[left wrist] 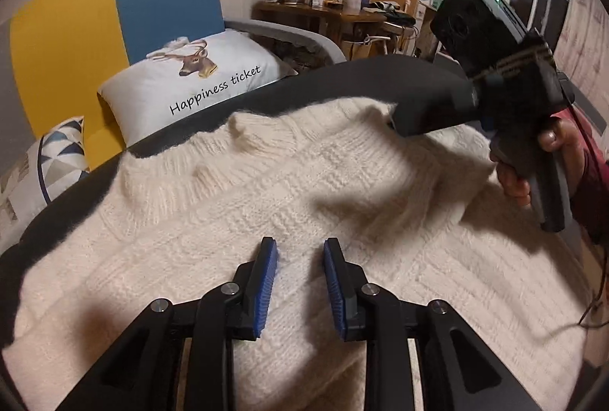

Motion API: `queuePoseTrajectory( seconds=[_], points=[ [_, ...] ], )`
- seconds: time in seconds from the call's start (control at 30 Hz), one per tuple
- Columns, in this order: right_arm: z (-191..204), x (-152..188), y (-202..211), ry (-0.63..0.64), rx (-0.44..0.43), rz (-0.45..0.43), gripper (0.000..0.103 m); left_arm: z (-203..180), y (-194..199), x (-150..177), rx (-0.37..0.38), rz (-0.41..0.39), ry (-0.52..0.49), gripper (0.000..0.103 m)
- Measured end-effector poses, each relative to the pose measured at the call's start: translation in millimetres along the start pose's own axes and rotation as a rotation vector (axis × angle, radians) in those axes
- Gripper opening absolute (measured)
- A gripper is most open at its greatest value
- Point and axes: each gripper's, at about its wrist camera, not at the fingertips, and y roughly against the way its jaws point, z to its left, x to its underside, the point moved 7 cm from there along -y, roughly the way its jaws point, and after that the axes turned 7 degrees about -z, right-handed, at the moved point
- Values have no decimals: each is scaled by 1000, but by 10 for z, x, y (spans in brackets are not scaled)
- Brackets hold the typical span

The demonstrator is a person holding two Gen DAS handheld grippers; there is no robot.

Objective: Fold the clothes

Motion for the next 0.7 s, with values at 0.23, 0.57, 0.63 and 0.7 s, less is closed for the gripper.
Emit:
queuePoseTrajectory(
  seconds=[0.23, 0.57, 0.63, 0.7],
  points=[
    [-97, -165, 119, 7, 209, -71, 103, 161, 366, -8, 38, -70, 156, 26],
    [572, 366, -129, 412, 327, 120, 103, 624, 606, 457, -83, -52, 321, 26],
    [353, 515, -333, 370, 422, 210, 103, 657, 673, 429, -78, -61, 360, 26],
    [358, 510, -330, 395, 446, 180, 103, 664, 792, 404, -86, -85, 375, 26]
  ],
)
